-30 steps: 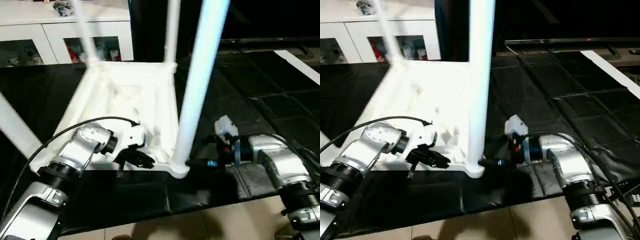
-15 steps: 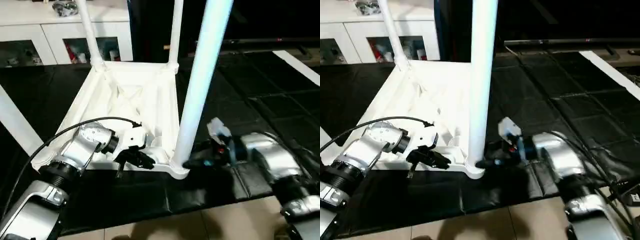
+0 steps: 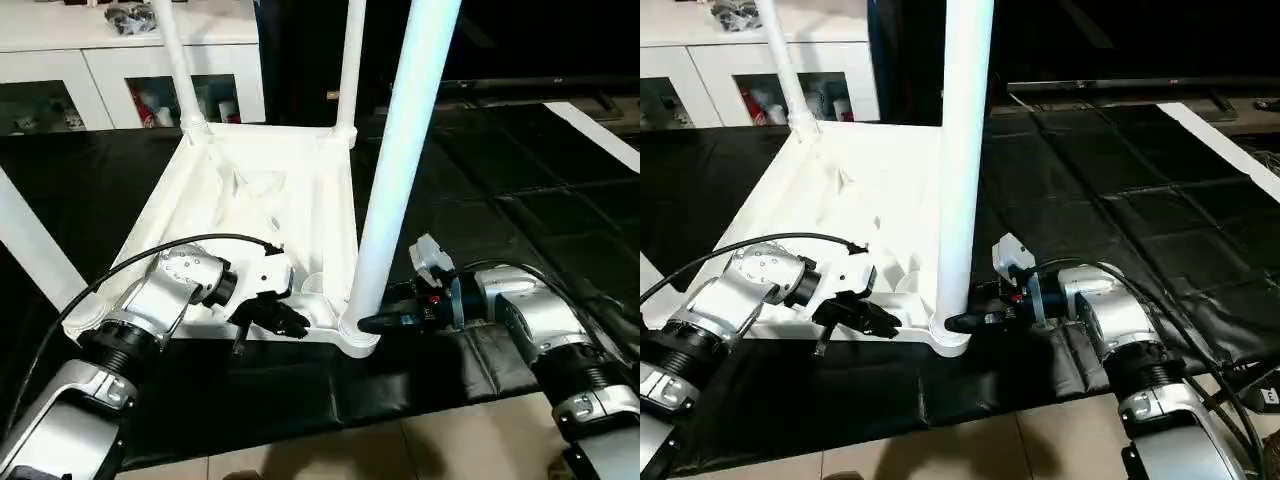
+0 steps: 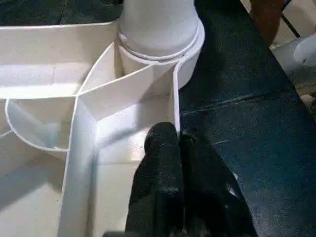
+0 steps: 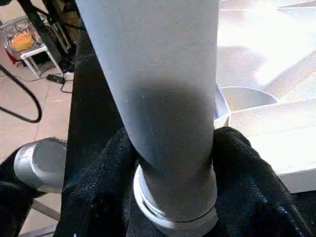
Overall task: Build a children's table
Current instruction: Rotate leg to tighten
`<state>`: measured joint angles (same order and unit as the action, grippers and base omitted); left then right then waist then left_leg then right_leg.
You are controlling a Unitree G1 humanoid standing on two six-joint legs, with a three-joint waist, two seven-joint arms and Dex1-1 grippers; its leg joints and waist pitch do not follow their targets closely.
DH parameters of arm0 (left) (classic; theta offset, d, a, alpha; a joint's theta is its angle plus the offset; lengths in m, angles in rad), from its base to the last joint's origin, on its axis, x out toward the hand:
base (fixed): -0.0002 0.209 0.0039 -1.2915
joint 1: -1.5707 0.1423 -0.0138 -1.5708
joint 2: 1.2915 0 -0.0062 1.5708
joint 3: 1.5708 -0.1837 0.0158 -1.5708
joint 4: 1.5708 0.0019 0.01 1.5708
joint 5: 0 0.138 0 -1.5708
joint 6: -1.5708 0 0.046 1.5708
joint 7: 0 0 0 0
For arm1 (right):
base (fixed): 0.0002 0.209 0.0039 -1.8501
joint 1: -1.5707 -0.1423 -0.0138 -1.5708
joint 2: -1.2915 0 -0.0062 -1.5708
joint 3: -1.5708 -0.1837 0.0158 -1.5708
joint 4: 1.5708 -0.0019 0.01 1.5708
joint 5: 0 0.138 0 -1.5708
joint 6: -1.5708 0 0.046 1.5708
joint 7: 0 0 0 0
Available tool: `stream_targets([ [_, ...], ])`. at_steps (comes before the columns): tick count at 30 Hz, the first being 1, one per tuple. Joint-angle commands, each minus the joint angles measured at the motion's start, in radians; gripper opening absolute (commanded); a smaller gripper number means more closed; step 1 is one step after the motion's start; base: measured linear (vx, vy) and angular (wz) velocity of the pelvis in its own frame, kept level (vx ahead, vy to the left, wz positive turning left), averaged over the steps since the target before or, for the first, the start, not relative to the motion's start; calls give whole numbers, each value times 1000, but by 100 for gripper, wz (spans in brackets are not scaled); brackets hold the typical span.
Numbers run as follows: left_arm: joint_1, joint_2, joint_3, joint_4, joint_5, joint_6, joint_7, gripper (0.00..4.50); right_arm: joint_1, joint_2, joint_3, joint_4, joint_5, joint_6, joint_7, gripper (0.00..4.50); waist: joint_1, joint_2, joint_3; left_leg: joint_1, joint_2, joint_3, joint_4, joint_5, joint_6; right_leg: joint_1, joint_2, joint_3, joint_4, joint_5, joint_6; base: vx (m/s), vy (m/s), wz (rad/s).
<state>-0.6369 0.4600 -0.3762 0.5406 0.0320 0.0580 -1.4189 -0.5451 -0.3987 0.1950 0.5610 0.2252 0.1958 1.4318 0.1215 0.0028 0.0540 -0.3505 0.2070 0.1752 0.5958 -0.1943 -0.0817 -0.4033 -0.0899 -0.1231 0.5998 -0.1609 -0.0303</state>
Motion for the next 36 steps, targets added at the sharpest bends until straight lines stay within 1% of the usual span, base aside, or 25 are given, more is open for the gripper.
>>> stream_targets([
  [1,10,-25,11,-51,-6,73,62,0,34,2,-3,-58,17,38,-27,195,-3,-3,-73,6,34,-3,-66,-151,48,55,-65,62,-68,-292,-183,0,0,0],
  [5,27,-45,34,-96,-20,143,112,0,65,14,-15,-93,8,65,-103,195,-5,-5,-69,4,32,-4,-68,-175,38,57,-66,60,-75,-335,-168,0,0,0],
  [7,45,-90,70,-151,-38,237,201,0,115,61,-40,-149,3,103,-233,195,-12,-4,-67,7,31,-5,-69,-192,30,53,-68,60,-81,-373,-154,0,0,0],
  [8,45,-90,70,-151,-38,237,201,0,115,61,-40,-149,3,103,-233,195,-15,-6,-66,4,29,-7,-70,-195,28,56,-67,59,-82,-384,-147,0,0,0],
  [9,54,-124,88,-177,-44,287,260,0,137,105,-50,-169,-9,125,-325,194,-19,-3,-66,2,25,-8,-70,-207,26,57,-66,55,-87,-425,-130,0,0,0],
  [10,57,-143,96,-187,-48,308,286,0,141,127,-52,-171,-15,133,-366,194,-24,-7,-65,-1,25,-7,-70,-201,22,59,-65,56,-89,-429,-119,0,0,0],
  [11,60,-159,103,-195,-51,327,310,0,146,148,-55,-173,-21,140,-403,194,-32,-3,-61,-1,24,-9,-72,-215,15,56,-67,52,-96,-468,-108,0,0,0],
  [12,60,-159,103,-195,-51,327,310,0,146,148,-55,-173,-21,140,-403,194,-41,-7,-64,-3,16,-12,-69,-224,14,61,-68,46,-102,-514,-84,0,0,0],
  [13,62,-188,109,-204,-51,351,345,0,139,185,-58,-162,-34,151,-466,194,-43,1,-65,-4,16,-13,-69,-219,22,60,-67,46,-106,-517,-72,0,0,0],
  [14,62,-203,112,-206,-51,362,364,0,134,205,-60,-153,-40,156,-499,194,-49,-1,-63,-5,17,-12,-69,-218,22,57,-65,48,-105,-506,-73,0,0,0],
  [15,52,-252,124,-195,-46,389,433,0,97,266,-71,-103,-57,165,-608,193,-58,3,-64,-1,17,-13,-68,-225,12,53,-62,47,-104,-493,-84,0,0,0],
  [16,43,-284,131,-183,-40,405,478,0,66,306,-78,-64,-68,169,-679,193,-72,1,-64,-6,13,-16,-68,-228,7,56,-61,41,-102,-494,-92,0,0,0],
  [17,43,-284,131,-183,-40,405,478,0,66,306,-78,-64,-68,169,-679,193,-77,2,-62,-8,12,-18,-68,-237,5,57,-61,38,-105,-509,-88,0,0,0],
  [18,0,-342,158,-117,-24,397,593,0,-20,377,-107,32,-75,159,-814,193,-83,3,-64,-5,8,-16,-64,-246,13,55,-62,37,-112,-526,-76,0,0,0],
  [19,-12,-354,168,-99,-20,392,624,0,-41,392,-117,54,-73,158,-844,193,-96,5,-63,-8,7,-19,-64,-254,11,54,-59,33,-113,-532,-78,0,0,0],
  [20,-24,-367,177,-95,-14,401,663,0,-65,417,-137,76,-72,169,-900,193,-95,6,-66,-4,7,-21,-63,-258,8,55,-59,31,-114,-532,-75,0,0,0],
  [22,-27,-372,180,-101,-5,403,687,0,-73,436,-142,83,-67,165,-900,193,-96,3,-68,-7,11,-19,-66,-241,26,56,-60,38,-109,-463,-90,0,0,0],
  [23,-27,-373,180,-101,-5,403,687,0,-73,437,-141,82,-69,163,-901,193,-94,4,-69,-5,12,-18,-65,-234,31,55,-61,40,-108,-444,-97,0,0,0],
  [25,-22,-376,182,-114,-2,411,690,0,-69,447,-135,74,-101,144,-921,249,-90,5,-74,-6,18,-15,-66,-188,44,56,-59,49,-90,-323,-143,0,0,0],
  [28,-14,-367,174,-120,3,398,674,0,-63,450,-139,79,-113,128,-932,276,-87,6,-77,-10,16,-11,-63,-141,59,63,-60,53,-79,-244,-176,0,0,0],
  [31,-13,-336,163,-95,12,356,651,0,-30,414,-124,51,-125,101,-918,303,-84,9,-76,-8,17,-10,-64,-131,65,64,-59,54,-78,-223,-184,0,0,0],
  [33,-11,-312,157,-94,8,336,613,0,9,376,-125,0,-128,103,-904,323,-81,13,-74,-5,18,-10,-66,-144,64,63,-58,54,-80,-234,-178,0,0,0],
  [34,-10,-305,156,-95,6,334,602,0,21,365,-126,-18,-127,104,-897,335,-79,11,-74,-4,19,-10,-67,-151,63,63,-57,55,-81,-239,-173,0,0,0],
  [35,-9,-297,154,-97,5,329,590,0,36,354,-131,-40,-122,109,-891,335,-79,13,-73,-3,20,-10,-68,-155,60,62,-57,55,-81,-241,-175,0,0,0],
  [36,-6,-283,150,-98,4,315,567,0,60,336,-141,-77,-113,124,-880,356,-76,14,-72,-2,20,-10,-68,-162,57,62,-58,56,-83,-247,-173,0,0,0],
])
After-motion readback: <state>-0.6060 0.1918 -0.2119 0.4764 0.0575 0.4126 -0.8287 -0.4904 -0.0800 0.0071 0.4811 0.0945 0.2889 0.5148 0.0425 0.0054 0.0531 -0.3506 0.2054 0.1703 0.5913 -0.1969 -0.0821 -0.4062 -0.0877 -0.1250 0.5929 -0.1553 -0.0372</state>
